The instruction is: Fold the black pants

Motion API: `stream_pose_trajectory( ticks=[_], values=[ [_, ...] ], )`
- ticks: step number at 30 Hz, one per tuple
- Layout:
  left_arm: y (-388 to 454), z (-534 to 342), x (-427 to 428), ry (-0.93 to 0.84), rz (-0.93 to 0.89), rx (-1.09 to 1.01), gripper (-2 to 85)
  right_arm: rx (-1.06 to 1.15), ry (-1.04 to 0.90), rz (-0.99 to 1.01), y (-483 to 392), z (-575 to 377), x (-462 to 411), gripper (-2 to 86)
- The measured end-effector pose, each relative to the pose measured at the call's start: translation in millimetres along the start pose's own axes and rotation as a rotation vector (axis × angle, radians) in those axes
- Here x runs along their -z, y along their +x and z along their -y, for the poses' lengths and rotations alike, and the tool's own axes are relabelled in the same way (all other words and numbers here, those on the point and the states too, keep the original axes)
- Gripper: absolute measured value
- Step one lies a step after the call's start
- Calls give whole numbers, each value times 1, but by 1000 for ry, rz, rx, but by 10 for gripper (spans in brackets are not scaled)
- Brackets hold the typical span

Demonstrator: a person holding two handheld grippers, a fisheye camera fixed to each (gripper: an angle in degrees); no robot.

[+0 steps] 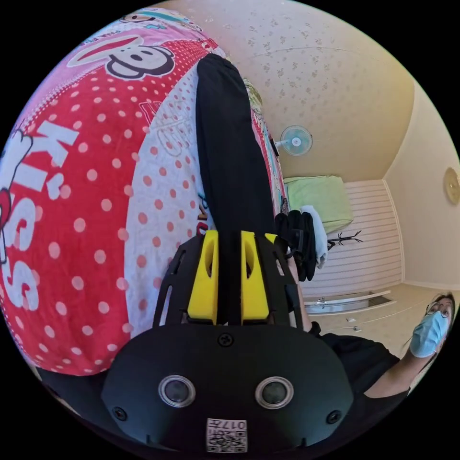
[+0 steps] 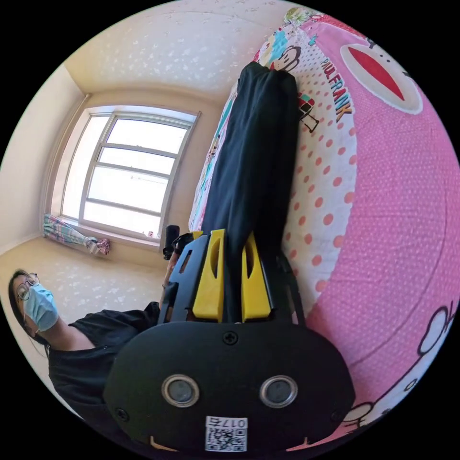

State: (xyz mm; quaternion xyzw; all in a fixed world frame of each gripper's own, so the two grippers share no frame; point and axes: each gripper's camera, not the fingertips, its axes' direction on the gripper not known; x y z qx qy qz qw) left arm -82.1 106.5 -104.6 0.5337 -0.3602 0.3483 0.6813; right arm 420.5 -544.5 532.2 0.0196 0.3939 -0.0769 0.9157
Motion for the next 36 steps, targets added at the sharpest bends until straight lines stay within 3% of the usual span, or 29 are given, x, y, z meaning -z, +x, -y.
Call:
stream_pose_trajectory(
  ticks=[4, 7, 14, 22, 27, 31, 36],
  values=[
    [0, -7, 11, 31, -142, -4, 38, 59, 59, 16, -19, -10, 12, 19],
    [22, -12, 21, 26, -128, -72, 41, 139, 118, 68, -49, -18, 33, 24],
    [20, -16, 16, 15, 52, -14, 111, -4, 60, -306, -54, -16, 48, 113],
    [23, -11, 0, 43, 20, -23, 134, -98, 213, -132, -37, -18, 70, 132],
    [21, 15, -28, -46, -12, -24, 131, -134, 78, 47, -17, 21, 54, 131],
    [19, 31, -53, -111, -16, -15, 60, -119, -47, 30, -21, 52, 24, 108],
    [18, 21, -64, -81, -77, -15, 35, -89, -106, 46, -22, 66, 8, 47]
  ],
)
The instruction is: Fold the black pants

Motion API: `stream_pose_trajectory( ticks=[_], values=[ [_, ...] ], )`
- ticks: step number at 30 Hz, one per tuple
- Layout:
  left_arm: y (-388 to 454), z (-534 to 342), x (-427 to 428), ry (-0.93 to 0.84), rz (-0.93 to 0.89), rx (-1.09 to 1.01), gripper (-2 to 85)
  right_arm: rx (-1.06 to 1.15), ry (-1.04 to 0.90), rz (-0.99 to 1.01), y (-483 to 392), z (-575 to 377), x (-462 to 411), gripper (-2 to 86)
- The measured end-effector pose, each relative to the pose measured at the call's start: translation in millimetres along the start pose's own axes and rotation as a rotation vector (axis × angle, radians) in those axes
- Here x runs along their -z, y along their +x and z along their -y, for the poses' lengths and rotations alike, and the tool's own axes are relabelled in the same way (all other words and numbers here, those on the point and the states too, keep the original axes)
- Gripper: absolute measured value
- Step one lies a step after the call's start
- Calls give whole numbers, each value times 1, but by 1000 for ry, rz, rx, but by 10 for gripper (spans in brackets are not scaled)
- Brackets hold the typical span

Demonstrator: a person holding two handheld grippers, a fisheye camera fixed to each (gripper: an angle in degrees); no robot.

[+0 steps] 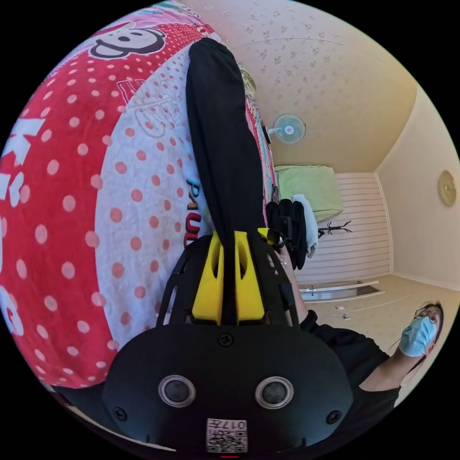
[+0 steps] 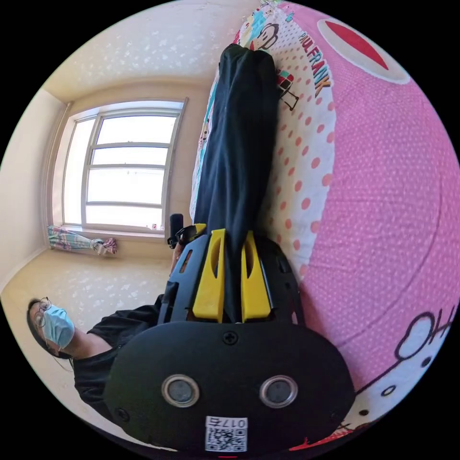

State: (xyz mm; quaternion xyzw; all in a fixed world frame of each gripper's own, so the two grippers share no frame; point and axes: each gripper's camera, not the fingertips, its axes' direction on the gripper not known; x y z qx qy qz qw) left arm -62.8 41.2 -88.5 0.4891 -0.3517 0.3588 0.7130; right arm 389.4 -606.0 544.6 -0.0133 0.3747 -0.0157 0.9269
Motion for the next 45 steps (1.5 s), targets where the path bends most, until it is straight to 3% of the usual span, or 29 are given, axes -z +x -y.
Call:
stream_pose_trajectory(
  ticks=[5, 11, 17, 21, 28, 31, 34, 40, 45],
  values=[
    [7, -24, -1, 46, -30, -26, 34, 86, 55, 58, -18, -26, 14, 59],
    [14, -48, -13, 109, 80, -45, 39, 68, 181, -135, -39, -50, 31, 134],
    [23, -67, -39, 160, 179, -14, 36, 50, 57, -52, -40, -23, -17, 150],
    [29, -85, -58, 203, 228, -10, 40, 49, 33, -26, -43, -15, -44, 139],
    [8, -100, -97, 118, -41, 8, 80, 60, 80, -38, -43, -34, -64, 47],
    [24, -106, -119, 47, 120, -28, 40, 102, 144, 6, -52, -55, -66, 25],
    [61, -125, -121, 35, 154, -129, 35, 94, 206, 68, -66, -78, -67, 16],
    [182, -200, -70, 232, -56, -454, 29, 419, 261, 67, -201, -140, -43, 6],
    [300, -259, -21, 382, -178, -730, 30, 816, 312, 42, -364, -209, -7, 3]
  ],
)
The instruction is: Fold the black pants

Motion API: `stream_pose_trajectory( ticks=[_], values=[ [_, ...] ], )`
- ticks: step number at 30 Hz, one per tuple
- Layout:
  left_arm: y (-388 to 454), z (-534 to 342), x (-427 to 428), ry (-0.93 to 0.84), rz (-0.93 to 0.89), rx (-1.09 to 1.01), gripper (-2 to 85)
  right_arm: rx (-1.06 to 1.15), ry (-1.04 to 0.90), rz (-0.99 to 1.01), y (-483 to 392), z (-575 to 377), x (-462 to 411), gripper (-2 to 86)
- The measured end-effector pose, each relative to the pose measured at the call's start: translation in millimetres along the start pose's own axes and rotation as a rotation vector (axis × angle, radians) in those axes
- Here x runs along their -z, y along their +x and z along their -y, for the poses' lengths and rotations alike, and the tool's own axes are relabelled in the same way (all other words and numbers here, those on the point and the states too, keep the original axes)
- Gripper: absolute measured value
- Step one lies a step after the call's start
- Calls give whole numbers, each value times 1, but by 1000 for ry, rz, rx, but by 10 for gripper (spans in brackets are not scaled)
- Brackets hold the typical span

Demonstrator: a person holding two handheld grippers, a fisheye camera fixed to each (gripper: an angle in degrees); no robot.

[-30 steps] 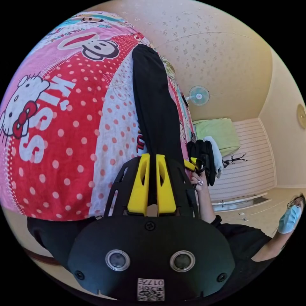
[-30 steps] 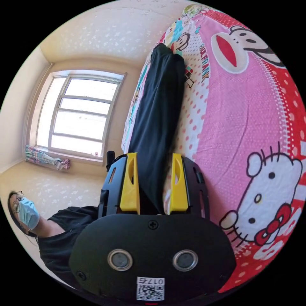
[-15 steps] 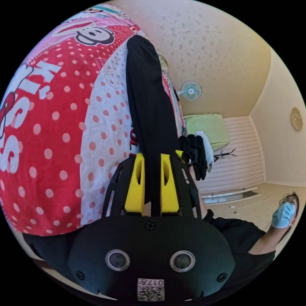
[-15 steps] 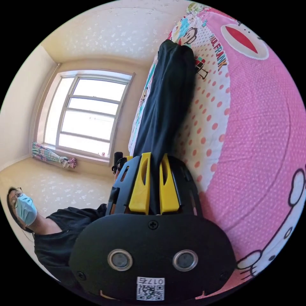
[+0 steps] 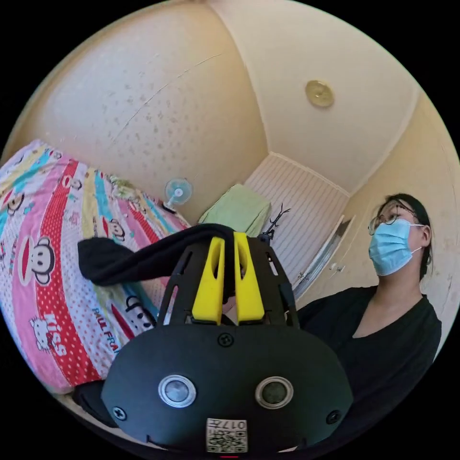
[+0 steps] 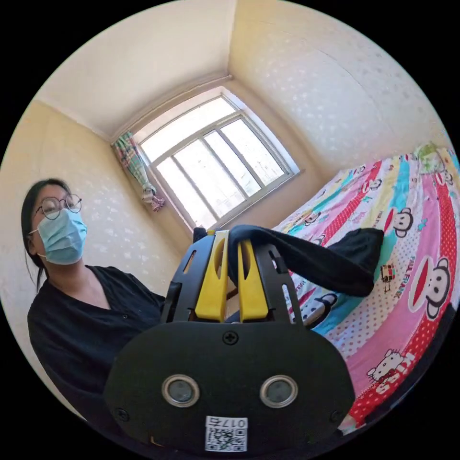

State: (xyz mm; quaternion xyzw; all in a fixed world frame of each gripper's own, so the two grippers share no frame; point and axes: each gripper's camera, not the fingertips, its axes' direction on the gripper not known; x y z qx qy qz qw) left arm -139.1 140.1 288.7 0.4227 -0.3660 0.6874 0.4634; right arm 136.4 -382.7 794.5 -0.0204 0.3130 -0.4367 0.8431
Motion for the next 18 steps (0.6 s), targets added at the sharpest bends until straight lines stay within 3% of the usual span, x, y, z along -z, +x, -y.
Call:
stream_pose_trajectory(
  ticks=[6, 9, 13, 18],
  values=[
    [129, 59, 4, 106, -75, -249, 27, 273, 103, -1, -142, 65, 27, 3],
    [156, 88, -9, 66, -41, -286, 23, 307, 124, -35, -168, 93, 33, 4],
    [127, 116, -40, 47, 28, -204, 19, 290, 152, -104, -153, 114, 23, 4],
    [30, 161, -94, -22, 166, 28, 21, 85, 90, -291, -33, 158, -23, 5]
  ],
)
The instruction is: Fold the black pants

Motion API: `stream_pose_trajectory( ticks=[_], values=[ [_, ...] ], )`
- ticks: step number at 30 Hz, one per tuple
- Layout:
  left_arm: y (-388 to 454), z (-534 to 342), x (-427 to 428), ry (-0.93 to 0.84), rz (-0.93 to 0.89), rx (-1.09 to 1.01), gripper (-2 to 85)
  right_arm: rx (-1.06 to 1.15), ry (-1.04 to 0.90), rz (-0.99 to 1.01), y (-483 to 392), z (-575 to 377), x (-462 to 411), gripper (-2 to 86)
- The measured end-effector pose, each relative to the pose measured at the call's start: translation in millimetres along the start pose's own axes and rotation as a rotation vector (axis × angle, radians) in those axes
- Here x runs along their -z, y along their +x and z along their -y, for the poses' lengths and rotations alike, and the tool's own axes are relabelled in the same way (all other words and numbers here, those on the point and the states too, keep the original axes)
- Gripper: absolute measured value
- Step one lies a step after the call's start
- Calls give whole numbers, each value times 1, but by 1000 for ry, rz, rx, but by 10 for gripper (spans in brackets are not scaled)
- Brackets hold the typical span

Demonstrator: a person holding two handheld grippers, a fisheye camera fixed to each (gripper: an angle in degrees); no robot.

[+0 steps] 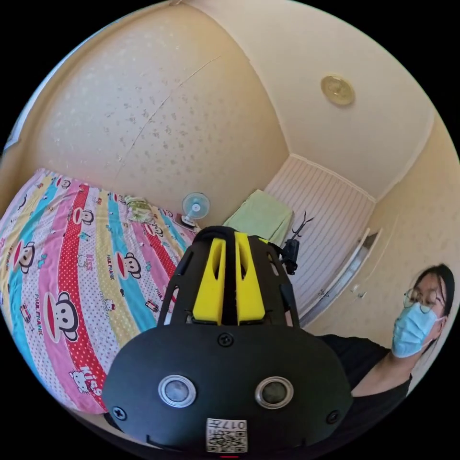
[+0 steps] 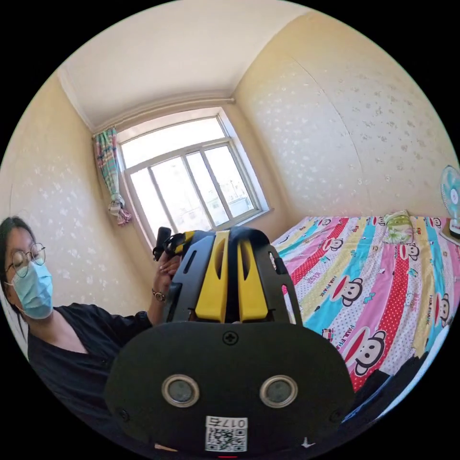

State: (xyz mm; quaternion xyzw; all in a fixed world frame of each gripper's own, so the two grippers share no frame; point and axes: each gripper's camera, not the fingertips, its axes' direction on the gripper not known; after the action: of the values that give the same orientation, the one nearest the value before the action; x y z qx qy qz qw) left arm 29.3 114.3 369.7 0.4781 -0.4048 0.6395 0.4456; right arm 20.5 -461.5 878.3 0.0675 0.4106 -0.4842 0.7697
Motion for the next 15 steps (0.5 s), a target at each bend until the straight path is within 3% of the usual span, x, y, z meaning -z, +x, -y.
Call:
stream_pose_trajectory(
  ticks=[3, 8, 13, 15],
  values=[
    [-57, 39, -42, -2, 78, 57, 26, -133, 6, -4, 74, 26, -47, 5],
    [-128, 38, -84, -20, 197, 59, 34, -114, -11, -124, 136, 26, -114, 5],
    [-219, -112, -120, -224, 259, 209, 38, -181, -184, -150, 191, -97, -167, 5],
    [-232, -182, -122, -286, 248, 264, 39, -209, -247, -103, 201, -196, -167, 6]
  ],
)
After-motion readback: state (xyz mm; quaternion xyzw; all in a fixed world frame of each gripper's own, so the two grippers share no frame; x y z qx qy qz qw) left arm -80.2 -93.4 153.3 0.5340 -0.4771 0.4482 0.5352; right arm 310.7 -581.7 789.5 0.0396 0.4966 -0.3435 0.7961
